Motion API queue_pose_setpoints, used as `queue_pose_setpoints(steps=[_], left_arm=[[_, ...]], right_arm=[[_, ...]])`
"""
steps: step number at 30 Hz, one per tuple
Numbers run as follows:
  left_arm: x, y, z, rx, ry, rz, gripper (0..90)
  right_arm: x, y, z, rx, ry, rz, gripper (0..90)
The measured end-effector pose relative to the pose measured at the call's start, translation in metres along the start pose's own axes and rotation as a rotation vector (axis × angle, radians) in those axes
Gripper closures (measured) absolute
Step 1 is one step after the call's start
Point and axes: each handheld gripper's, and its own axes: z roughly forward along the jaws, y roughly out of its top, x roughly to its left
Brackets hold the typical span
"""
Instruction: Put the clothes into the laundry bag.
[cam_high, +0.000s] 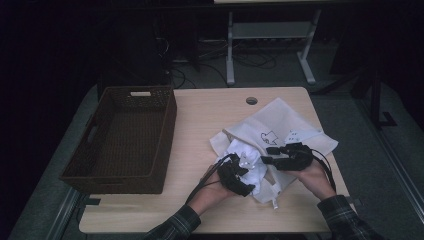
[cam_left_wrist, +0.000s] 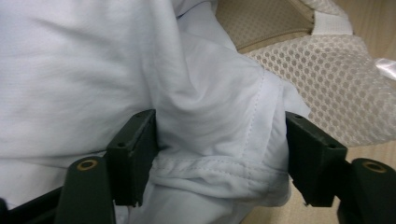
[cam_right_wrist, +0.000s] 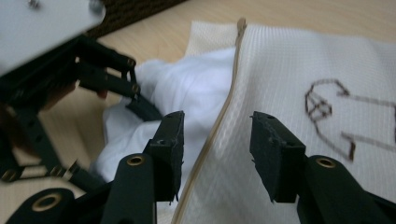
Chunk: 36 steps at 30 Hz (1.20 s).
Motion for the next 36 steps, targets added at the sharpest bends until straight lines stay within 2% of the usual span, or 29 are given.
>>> queue_pose_setpoints(steps=[6, 7, 10, 16, 19, 22, 24, 29, 36], left_arm=[[0.001, 0.000, -0.001, 0.009, 0.024, 0.005, 44.3], [0.002, 0.000, -0.001, 0.009, 0.026, 0.004, 46.8], [0.004, -0.001, -0.002, 0.012, 0.027, -0.005, 55.9], [0.006, 0.000, -0.002, 0.019, 0.049, 0.000, 71.8], [0.007, -0.001, -0.003, 0.001, 0.038, -0.021, 74.9], [0.010, 0.000, -0.005, -0.026, -0.003, -0.061, 76.7], [0.012, 0.000, -0.008, -0.050, -0.033, -0.091, 77.4], [0.013, 0.005, -0.014, -0.097, -0.064, -0.120, 77.9], [0.010, 0.021, -0.025, -0.165, -0.078, -0.117, 77.9]], right_arm=[[0.009, -0.021, -0.012, 0.028, -0.015, 0.019, 52.6], [0.010, -0.026, -0.014, 0.030, -0.011, 0.037, 52.6], [0.015, -0.038, -0.015, 0.056, -0.015, 0.043, 52.7], [0.024, -0.047, -0.013, 0.087, -0.034, 0.040, 55.0], [0.023, -0.048, -0.007, 0.119, -0.062, 0.034, 63.9], [0.023, -0.049, -0.004, 0.142, -0.069, 0.032, 78.3], [0.023, -0.047, -0.006, 0.136, -0.080, 0.027, 83.2], [0.024, -0.044, -0.012, 0.113, -0.085, 0.019, 85.5], [0.024, -0.036, -0.023, 0.067, -0.092, -0.008, 86.3]])
